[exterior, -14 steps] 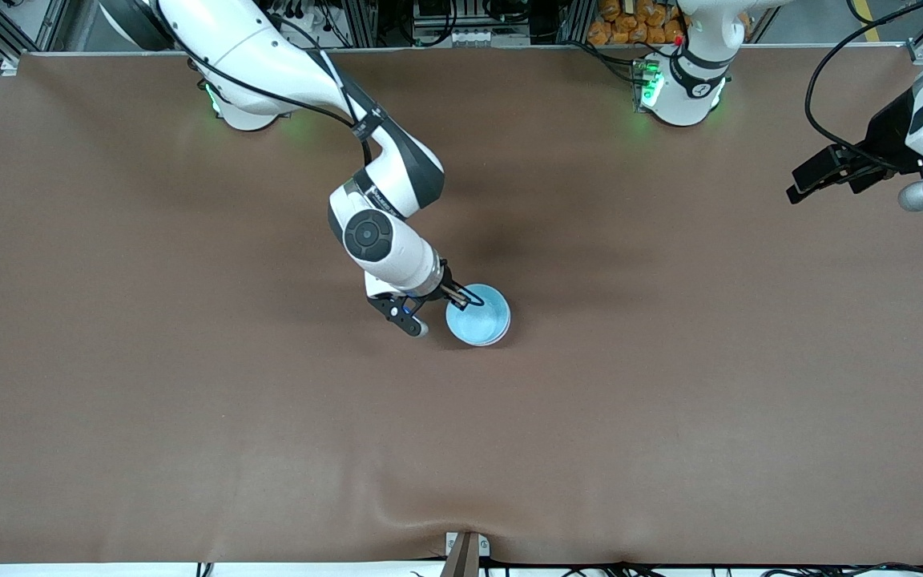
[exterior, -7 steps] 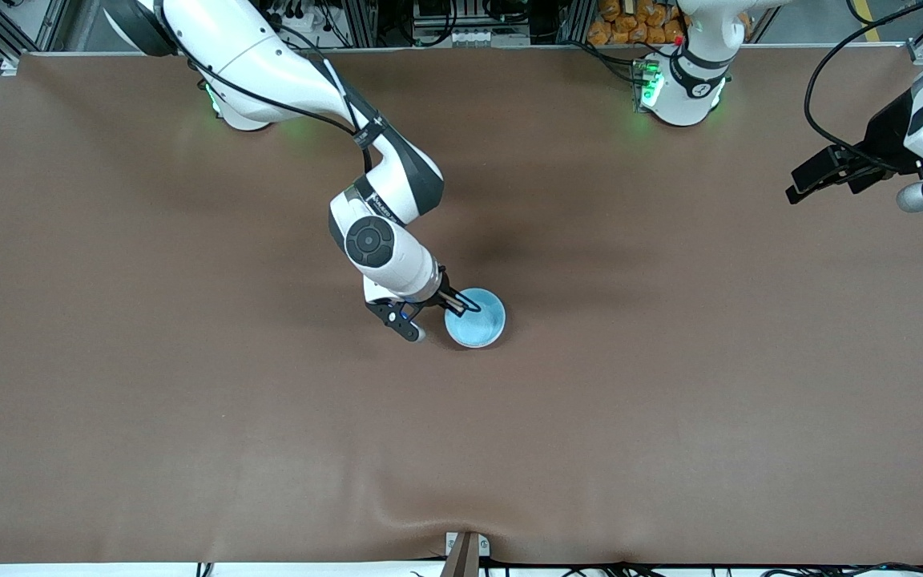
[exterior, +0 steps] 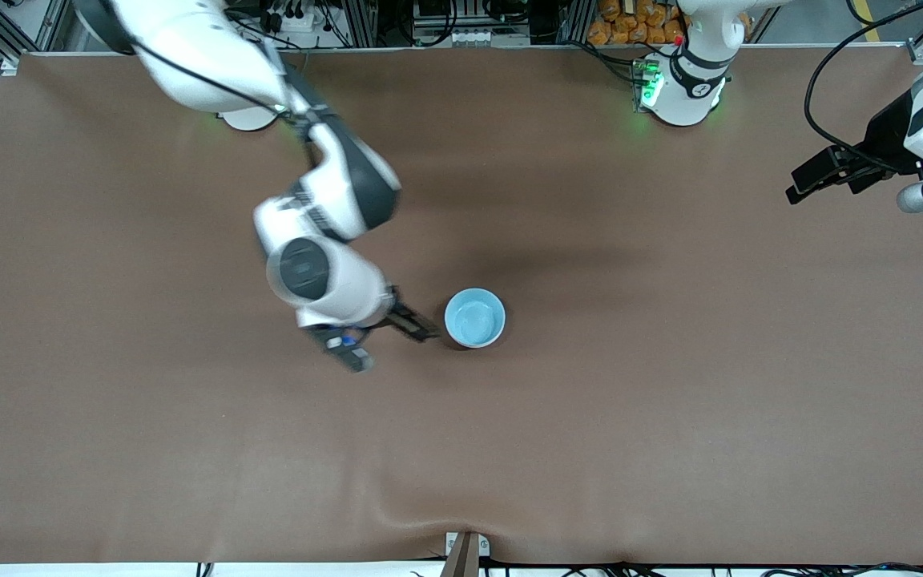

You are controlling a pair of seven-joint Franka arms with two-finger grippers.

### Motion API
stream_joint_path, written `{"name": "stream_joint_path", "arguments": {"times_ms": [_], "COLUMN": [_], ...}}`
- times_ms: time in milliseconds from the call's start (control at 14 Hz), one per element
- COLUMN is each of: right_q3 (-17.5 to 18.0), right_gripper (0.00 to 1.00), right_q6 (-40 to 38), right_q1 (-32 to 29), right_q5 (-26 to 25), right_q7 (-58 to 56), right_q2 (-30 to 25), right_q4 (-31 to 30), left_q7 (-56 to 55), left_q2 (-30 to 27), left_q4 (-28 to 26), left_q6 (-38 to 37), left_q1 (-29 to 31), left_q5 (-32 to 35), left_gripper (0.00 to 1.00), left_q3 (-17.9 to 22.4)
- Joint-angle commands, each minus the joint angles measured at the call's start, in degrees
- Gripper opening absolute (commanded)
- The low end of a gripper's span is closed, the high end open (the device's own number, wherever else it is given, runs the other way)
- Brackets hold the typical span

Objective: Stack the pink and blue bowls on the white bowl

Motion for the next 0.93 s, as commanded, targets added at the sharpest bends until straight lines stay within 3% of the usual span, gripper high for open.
{"name": "stream_joint_path", "arguments": {"times_ms": [0, 214, 429, 643, 857], "right_q3": [1.45, 1.53, 4.16, 3.20, -0.30], "right_gripper": [1.00, 1.00, 1.00, 1.00, 1.00], "right_q6": [-11.03, -18.69, -24.06, -26.80, -25.84], "right_q1": [-6.80, -9.08, -16.81, -22.43, -22.37], "right_q5": [-0.60, -6.90, -6.92, -7.19, -7.19], "right_q7": [-8.93, -15.71, -32.61, -46.73, -51.50], "right_q2": [-3.88, -7.92, -13.19, -17.14, -23.55], "right_q4": [1.67, 2.64, 2.90, 2.38, -2.26], "left_q7": [1.35, 1.43, 1.43, 1.35, 1.35], "left_q2": [-0.76, -0.85, -0.85, -0.85, -0.93], "left_q4": [-0.61, -0.61, -0.61, -0.61, -0.61], "left_q6": [0.45, 0.45, 0.45, 0.45, 0.37], "left_q1": [0.68, 0.68, 0.68, 0.68, 0.68], "left_q5": [-0.19, -0.19, -0.19, -0.19, -0.19], "left_gripper": [1.00, 1.00, 1.00, 1.00, 1.00], "left_q3": [-0.28, -0.20, -0.20, -0.20, -0.20]}}
